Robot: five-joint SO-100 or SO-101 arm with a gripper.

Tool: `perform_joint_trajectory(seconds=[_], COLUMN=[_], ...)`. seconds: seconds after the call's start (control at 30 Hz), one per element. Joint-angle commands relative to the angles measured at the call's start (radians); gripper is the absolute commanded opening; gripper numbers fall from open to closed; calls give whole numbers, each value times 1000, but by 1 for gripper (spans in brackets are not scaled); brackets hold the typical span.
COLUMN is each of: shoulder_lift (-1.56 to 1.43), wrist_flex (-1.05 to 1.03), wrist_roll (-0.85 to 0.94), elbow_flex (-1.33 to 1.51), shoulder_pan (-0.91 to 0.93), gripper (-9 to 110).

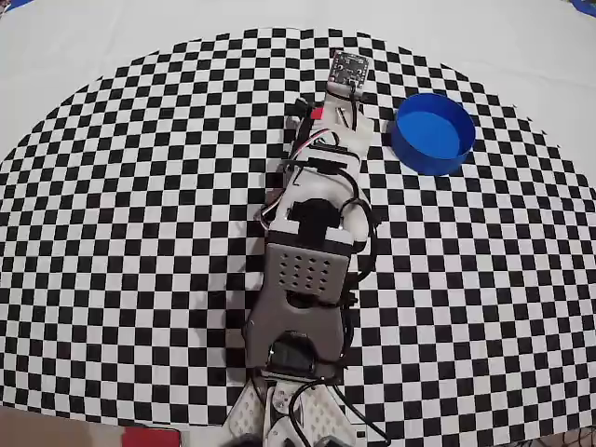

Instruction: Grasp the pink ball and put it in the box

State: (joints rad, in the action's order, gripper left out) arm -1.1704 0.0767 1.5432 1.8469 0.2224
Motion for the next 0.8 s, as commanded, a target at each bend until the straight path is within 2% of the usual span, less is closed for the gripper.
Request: perform_joint_trajectory(seconds=[0.0, 0.77], shoulder_lift=[2, 69], wrist_flex=[3, 3], wrist_roll=[9, 9], elbow_flex=[-46, -98], shoulder_pan=[-6, -6], gripper=[32, 32])
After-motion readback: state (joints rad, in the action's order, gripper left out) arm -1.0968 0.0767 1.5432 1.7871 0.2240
